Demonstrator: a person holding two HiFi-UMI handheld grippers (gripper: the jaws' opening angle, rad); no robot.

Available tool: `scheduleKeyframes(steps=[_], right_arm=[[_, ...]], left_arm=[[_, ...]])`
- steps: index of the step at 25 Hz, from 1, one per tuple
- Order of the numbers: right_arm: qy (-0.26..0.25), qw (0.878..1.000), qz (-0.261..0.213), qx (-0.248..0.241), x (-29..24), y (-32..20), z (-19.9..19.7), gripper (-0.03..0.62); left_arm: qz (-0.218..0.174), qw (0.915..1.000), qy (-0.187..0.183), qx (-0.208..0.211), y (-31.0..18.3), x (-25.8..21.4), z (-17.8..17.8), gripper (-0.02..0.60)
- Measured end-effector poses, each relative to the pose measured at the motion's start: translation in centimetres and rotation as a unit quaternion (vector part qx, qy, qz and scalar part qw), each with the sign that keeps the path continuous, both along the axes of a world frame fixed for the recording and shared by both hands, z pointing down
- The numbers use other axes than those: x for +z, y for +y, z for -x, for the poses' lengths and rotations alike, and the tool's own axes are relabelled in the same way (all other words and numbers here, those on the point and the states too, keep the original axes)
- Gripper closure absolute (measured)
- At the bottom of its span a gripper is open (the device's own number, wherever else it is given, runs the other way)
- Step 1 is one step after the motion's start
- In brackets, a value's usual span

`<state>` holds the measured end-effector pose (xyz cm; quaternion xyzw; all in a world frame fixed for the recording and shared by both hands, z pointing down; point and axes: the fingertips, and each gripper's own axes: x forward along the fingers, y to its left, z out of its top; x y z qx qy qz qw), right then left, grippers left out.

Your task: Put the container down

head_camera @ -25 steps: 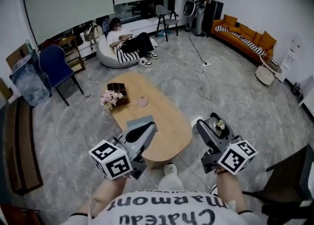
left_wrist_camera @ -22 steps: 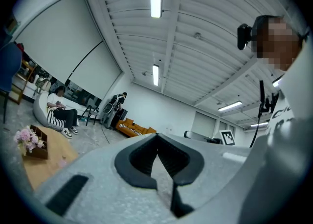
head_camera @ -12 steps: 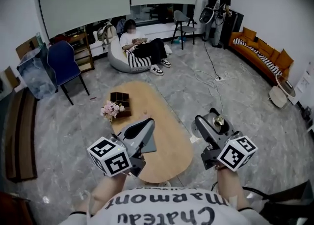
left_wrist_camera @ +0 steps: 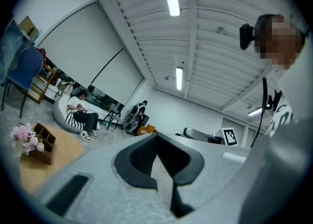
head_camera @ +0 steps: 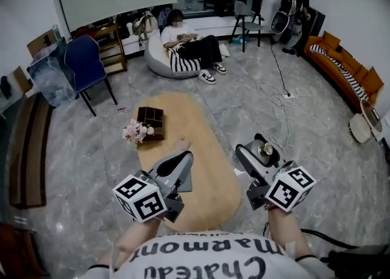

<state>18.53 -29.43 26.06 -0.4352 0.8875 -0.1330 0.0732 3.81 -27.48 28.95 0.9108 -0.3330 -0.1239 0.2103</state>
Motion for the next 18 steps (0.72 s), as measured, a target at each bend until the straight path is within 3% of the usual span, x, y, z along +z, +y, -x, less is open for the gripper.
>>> scheduleKeyframes(steps=[7, 13, 18], right_arm=[[-0.006, 0.998, 0.06, -0.017, 5.2, -3.0, 0.0, 0.258], [0.02, 0.994, 0.11, -0.018, 11.1, -4.3, 0.0, 0.258], [0.034, 0.987, 0.157, -0.012, 16.9, -4.9, 0.1, 0.258]], left_arm=[[0.053, 0.9982, -0.026, -0.008, -0.8, 4.0, -1.1, 0.568], [0.055, 0.9962, -0.043, -0.052, -1.3, 7.1, -0.4, 0.568], [0.11, 0.9914, -0.054, -0.045, -1.5, 11.5, -0.7, 0.568]])
